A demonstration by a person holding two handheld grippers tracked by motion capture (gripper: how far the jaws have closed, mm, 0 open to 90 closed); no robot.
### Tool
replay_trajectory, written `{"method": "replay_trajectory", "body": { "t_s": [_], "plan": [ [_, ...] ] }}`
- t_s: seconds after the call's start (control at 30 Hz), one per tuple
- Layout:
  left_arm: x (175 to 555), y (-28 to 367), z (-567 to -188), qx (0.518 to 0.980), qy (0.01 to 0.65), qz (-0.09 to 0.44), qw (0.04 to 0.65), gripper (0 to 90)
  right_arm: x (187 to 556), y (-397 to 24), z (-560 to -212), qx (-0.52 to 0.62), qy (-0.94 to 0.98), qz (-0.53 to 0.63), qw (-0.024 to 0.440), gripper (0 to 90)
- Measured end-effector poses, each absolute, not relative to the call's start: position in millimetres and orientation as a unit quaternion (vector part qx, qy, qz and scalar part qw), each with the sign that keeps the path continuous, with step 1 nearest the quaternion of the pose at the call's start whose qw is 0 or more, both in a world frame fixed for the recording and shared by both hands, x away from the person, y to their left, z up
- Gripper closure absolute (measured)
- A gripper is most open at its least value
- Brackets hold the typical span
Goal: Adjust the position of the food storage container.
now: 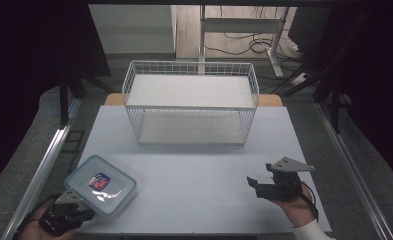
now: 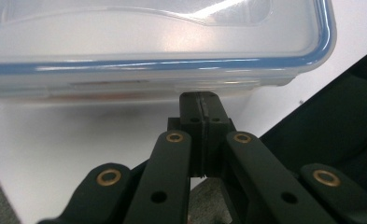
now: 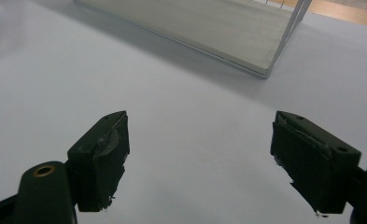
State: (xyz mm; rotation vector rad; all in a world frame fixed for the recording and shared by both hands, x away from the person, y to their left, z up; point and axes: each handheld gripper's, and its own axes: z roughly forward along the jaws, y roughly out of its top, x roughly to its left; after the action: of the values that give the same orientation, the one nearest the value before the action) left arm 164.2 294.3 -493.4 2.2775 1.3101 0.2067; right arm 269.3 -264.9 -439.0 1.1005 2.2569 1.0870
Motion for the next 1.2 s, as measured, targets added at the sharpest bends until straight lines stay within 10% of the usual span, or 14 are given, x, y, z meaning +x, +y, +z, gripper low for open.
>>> {"method": "replay_trajectory", "body": {
  "t_s": [1.2],
  "plan": [
    [211.9,232.4,-493.6,0.852,0.448,0.070,0.262,90.0,268.2,-259.3,-445.9,0.387,0.818,0.379,0.192,19.6]
  ]
}}
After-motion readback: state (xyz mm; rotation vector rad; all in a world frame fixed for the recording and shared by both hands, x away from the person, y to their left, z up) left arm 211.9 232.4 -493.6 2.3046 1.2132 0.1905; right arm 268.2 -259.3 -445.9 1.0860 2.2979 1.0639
